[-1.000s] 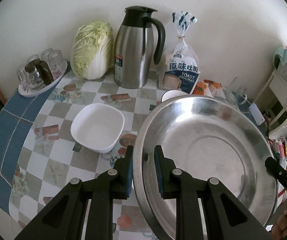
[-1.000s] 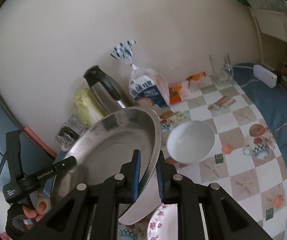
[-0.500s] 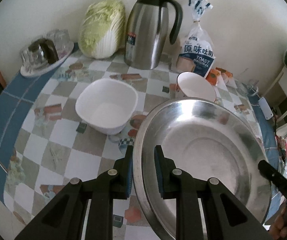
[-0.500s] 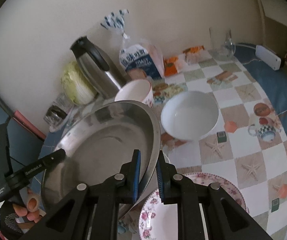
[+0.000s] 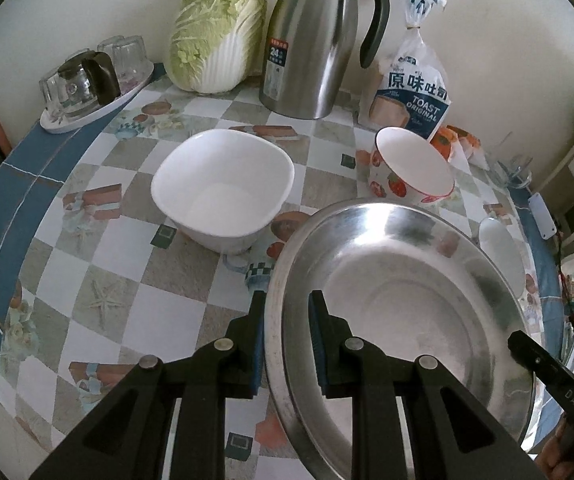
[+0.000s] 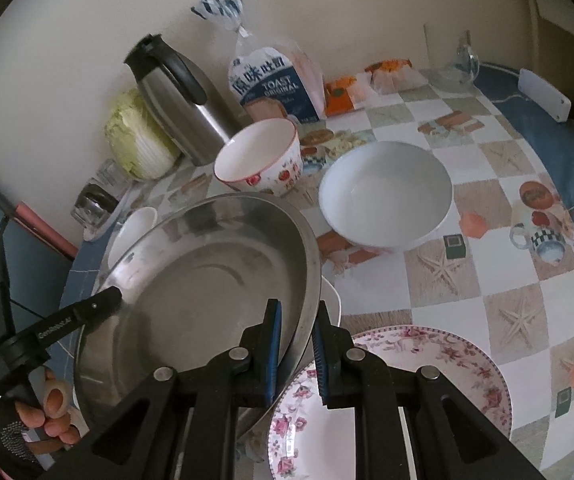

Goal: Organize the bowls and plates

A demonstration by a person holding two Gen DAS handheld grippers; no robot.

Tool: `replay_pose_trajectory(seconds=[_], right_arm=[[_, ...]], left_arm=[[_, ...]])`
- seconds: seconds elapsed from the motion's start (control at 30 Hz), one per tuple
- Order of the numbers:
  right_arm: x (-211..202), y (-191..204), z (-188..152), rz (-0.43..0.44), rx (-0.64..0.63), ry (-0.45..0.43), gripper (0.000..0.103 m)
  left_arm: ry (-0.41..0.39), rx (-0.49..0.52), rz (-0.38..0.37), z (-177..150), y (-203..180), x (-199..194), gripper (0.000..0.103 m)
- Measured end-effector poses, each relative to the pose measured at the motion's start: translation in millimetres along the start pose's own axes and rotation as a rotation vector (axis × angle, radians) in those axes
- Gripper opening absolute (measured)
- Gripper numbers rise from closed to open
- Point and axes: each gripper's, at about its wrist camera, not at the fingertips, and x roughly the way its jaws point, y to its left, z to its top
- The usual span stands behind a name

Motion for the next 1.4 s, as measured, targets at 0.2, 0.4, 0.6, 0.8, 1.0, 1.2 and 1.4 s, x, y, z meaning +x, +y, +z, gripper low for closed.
replay_pose_trajectory(seconds=[0.2, 0.4, 0.6, 0.8, 1.0, 1.2, 1.4], right_arm=[[8, -3, -2, -0.011, 0.011, 0.012, 0.018], [16, -5, -4, -0.026, 0.016, 0.024, 0.018], [20, -7, -5, -0.034, 0.022, 0.024, 0.018], [23, -9, -6, -0.047, 0.023, 0.024, 0.018], [24, -11, -6, -0.050, 0.030, 0.020, 0.018], [29, -7, -8, -0.071, 0.007, 0.030, 0.018], [31, -8, -8, -0.082, 0.006, 0.031, 0.018]], left_arm=[[-0.005, 0.012, 0.000, -1, 1, 7, 0.021], [-0.004, 0.026, 0.006, -2, -1, 16, 0.021], [-0.013, 0.045, 0.014, -2, -3, 19, 0.021], [-0.008, 0.066, 0.028, -4, -7, 24, 0.021], [-0.004, 0.074, 0.035, -4, -8, 28, 0.021], [0.001, 0.071, 0.048, -4, -7, 32, 0.021], [0.014, 0.080, 0.059, -4, -9, 36, 0.021]])
